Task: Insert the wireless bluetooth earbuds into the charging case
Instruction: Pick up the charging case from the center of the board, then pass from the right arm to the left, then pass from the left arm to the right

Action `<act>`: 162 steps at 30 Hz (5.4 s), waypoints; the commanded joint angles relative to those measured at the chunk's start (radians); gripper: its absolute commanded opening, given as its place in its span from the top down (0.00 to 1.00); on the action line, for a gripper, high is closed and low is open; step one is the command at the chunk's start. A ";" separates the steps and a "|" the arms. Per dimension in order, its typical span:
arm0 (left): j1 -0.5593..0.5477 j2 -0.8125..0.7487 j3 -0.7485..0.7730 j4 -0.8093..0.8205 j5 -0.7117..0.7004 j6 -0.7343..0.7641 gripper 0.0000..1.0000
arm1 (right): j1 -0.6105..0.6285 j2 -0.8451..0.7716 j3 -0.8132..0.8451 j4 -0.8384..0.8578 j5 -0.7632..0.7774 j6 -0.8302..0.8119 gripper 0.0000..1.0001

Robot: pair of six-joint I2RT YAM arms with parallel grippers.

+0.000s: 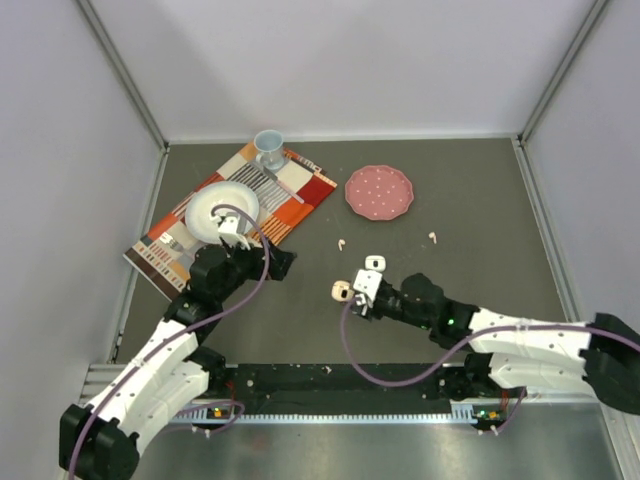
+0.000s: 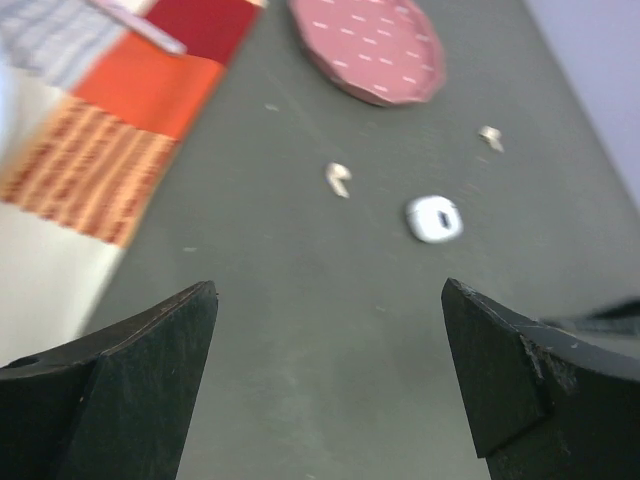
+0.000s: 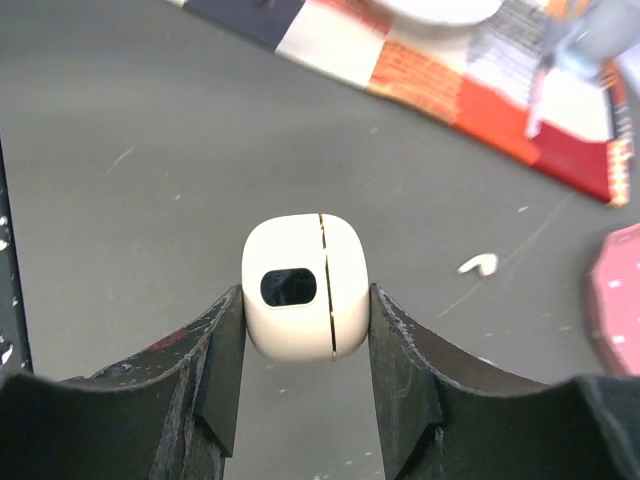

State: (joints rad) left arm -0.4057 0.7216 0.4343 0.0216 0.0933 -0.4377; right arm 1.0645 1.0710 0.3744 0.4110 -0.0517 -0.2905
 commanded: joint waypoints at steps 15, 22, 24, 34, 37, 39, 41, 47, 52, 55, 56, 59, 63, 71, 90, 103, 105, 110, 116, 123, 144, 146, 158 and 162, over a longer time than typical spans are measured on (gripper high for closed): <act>-0.132 0.039 -0.163 0.722 0.562 -0.338 0.01 | -0.001 -0.230 0.092 -0.126 0.061 -0.082 1.00; -0.232 0.186 -0.152 0.816 0.508 -0.343 0.04 | 0.015 -0.235 0.093 -0.100 0.067 -0.065 1.00; -0.254 0.237 -0.147 0.880 0.493 -0.361 0.05 | 0.023 -0.235 0.095 -0.100 0.069 -0.064 1.00; -0.355 0.394 -0.101 1.021 0.405 -0.375 0.15 | 0.043 -0.243 0.089 -0.081 0.070 -0.052 1.00; -0.375 0.430 -0.083 1.032 0.413 -0.377 0.21 | 0.049 -0.244 0.083 -0.077 0.078 -0.047 1.00; -0.386 0.449 -0.075 1.031 0.413 -0.377 0.24 | 0.049 -0.247 0.081 -0.075 0.081 -0.047 1.00; -0.390 0.458 -0.074 1.031 0.418 -0.378 0.28 | 0.051 -0.250 0.080 -0.074 0.084 -0.047 1.00; -0.392 0.460 -0.051 0.945 0.430 -0.360 0.37 | 0.051 -0.266 0.069 -0.072 0.102 -0.070 1.00; -0.394 0.441 -0.046 0.879 0.416 -0.337 0.52 | 0.051 -0.272 0.060 -0.072 0.099 -0.090 1.00; -0.394 0.437 -0.037 0.844 0.413 -0.325 0.57 | 0.051 -0.275 0.060 -0.072 0.098 -0.095 1.00; -0.394 0.435 -0.031 0.835 0.413 -0.323 0.57 | 0.051 -0.275 0.060 -0.071 0.096 -0.096 1.00; -0.394 0.432 -0.020 0.805 0.419 -0.311 0.60 | 0.052 -0.273 0.060 -0.070 0.090 -0.099 1.00; -0.394 0.427 -0.016 0.787 0.422 -0.300 0.86 | 0.052 -0.270 0.058 -0.072 0.096 -0.104 1.00; -0.395 0.380 -0.019 0.733 0.410 -0.182 1.00 | 0.054 -0.304 0.069 -0.061 0.133 -0.004 0.33; -0.398 -0.040 -0.408 1.274 0.191 0.324 1.00 | 0.049 -0.327 0.349 -0.408 0.306 0.732 0.01; -0.401 -0.102 -0.405 1.227 0.220 0.356 1.00 | 0.046 -0.197 0.370 -0.218 0.102 1.203 0.01; -0.403 -0.099 -0.405 1.226 0.217 0.359 1.00 | 0.046 -0.191 0.366 -0.187 0.084 1.226 0.01; -0.403 -0.088 -0.402 1.224 0.223 0.360 1.00 | 0.046 -0.160 0.395 -0.200 0.079 1.281 0.01; -0.406 -0.080 -0.388 1.224 0.233 0.360 1.00 | 0.045 -0.097 0.409 -0.232 0.072 1.404 0.03; -0.409 -0.071 -0.378 1.212 0.237 0.360 1.00 | 0.038 -0.039 0.403 -0.152 0.024 1.470 0.06; -0.413 -0.060 -0.345 1.161 0.253 0.330 1.00 | 0.008 -0.002 0.333 -0.011 -0.039 1.599 0.47; -0.415 -0.053 -0.342 1.160 0.253 0.329 1.00 | 0.006 0.004 0.331 0.002 -0.054 1.596 0.40; -0.418 -0.050 -0.336 1.150 0.253 0.323 1.00 | 0.002 0.006 0.319 0.037 -0.066 1.616 0.62; -0.418 -0.051 -0.327 1.112 0.255 0.307 0.91 | -0.001 -0.006 0.304 0.054 -0.059 1.616 0.76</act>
State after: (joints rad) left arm -0.8169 0.6701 0.0692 1.1763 0.3313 -0.1112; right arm 1.0687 1.0832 0.6807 0.3756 -0.0959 1.3132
